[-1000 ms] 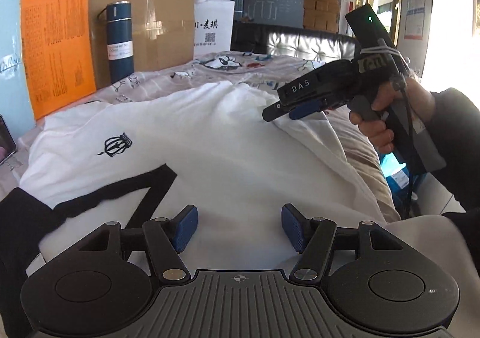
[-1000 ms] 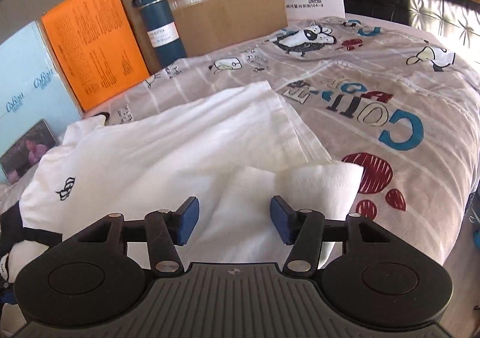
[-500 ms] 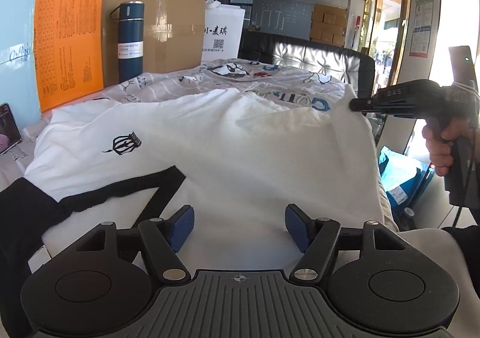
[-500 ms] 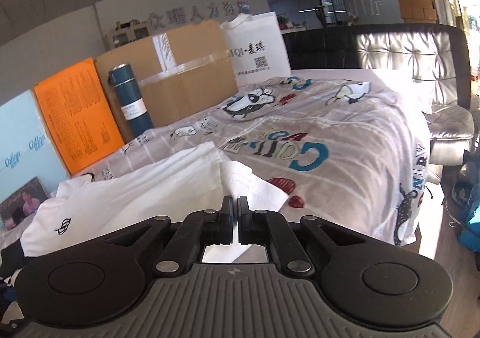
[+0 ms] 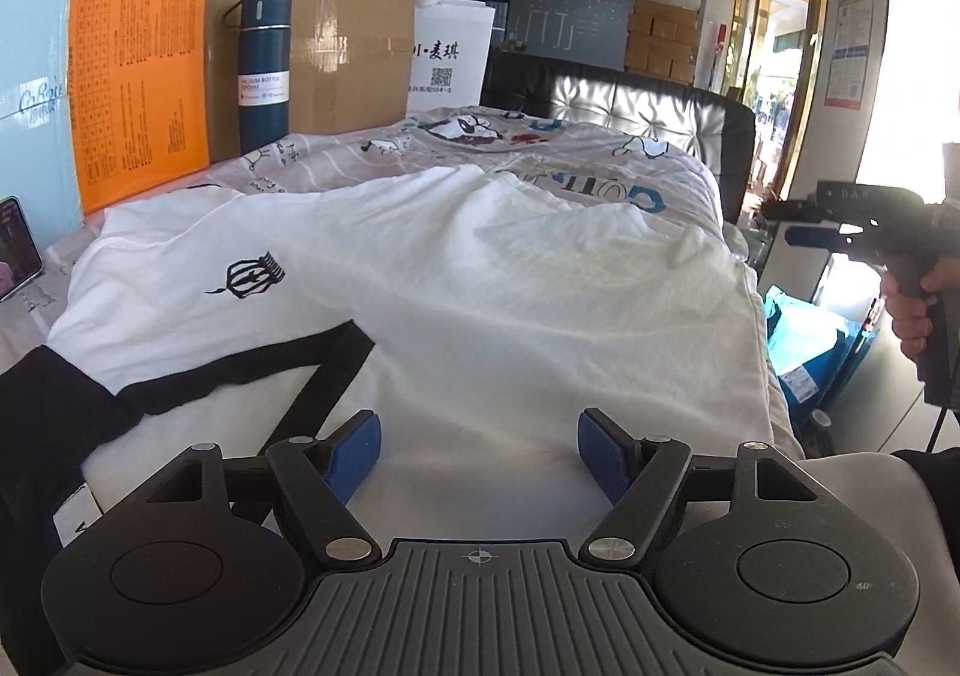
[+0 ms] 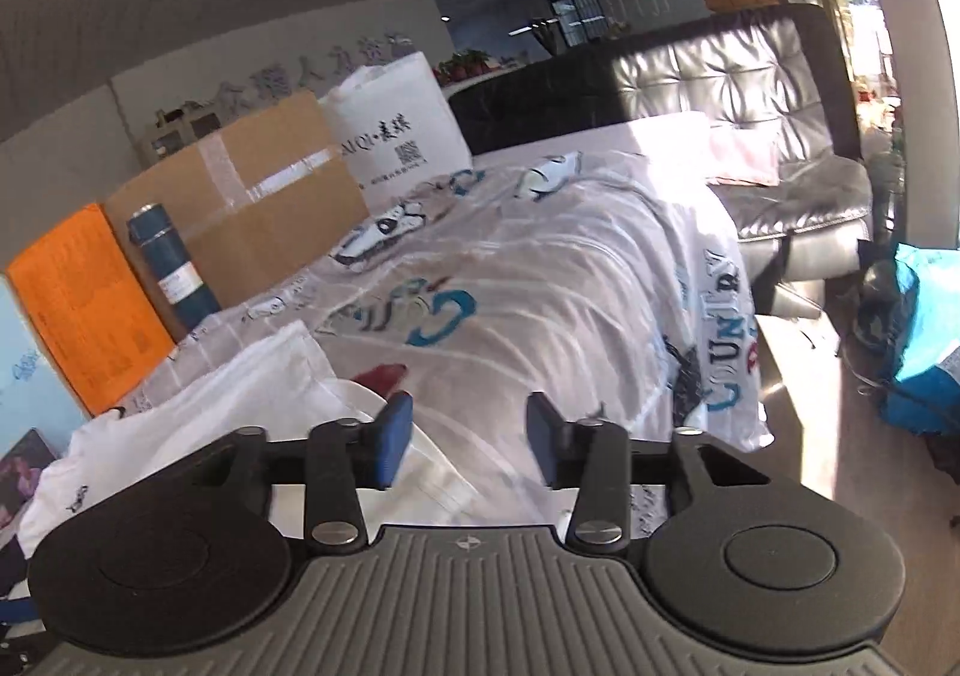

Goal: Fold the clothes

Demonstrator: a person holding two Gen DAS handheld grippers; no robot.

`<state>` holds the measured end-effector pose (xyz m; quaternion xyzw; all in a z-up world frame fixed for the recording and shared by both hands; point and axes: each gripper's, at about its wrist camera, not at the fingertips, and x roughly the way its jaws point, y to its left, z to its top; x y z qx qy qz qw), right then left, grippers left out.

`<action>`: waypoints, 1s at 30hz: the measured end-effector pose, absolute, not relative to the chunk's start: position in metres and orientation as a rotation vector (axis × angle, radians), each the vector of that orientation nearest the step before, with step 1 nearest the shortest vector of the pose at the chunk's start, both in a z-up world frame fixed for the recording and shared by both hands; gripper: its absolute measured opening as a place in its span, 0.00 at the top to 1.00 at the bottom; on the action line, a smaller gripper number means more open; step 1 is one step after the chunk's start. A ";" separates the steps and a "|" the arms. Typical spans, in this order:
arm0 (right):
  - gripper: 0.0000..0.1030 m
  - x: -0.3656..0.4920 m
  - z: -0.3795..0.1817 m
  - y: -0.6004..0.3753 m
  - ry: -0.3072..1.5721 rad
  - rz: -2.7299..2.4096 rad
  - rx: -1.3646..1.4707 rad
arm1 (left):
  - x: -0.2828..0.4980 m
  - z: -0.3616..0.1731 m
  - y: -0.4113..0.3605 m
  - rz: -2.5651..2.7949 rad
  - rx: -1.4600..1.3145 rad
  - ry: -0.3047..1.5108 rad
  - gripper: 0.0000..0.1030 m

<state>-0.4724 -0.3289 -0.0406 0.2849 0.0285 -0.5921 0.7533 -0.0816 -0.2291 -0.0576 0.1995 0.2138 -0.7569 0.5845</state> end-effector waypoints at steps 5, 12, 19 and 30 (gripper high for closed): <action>0.48 -0.430 -0.013 -0.409 0.059 -1.008 0.687 | -0.078 -0.053 -0.221 -1.749 0.417 0.461 0.27; 0.46 -0.353 -0.003 -0.553 0.290 -0.764 0.804 | -0.042 -0.045 -0.198 -1.503 0.279 0.480 0.24; 0.53 -0.311 -0.042 -0.623 0.425 -0.785 0.875 | -0.017 -0.046 -0.181 -1.311 0.191 0.518 0.23; 0.97 -0.272 -0.056 -0.641 0.500 -0.860 0.661 | -0.008 -0.050 -0.180 -1.299 0.159 0.573 0.23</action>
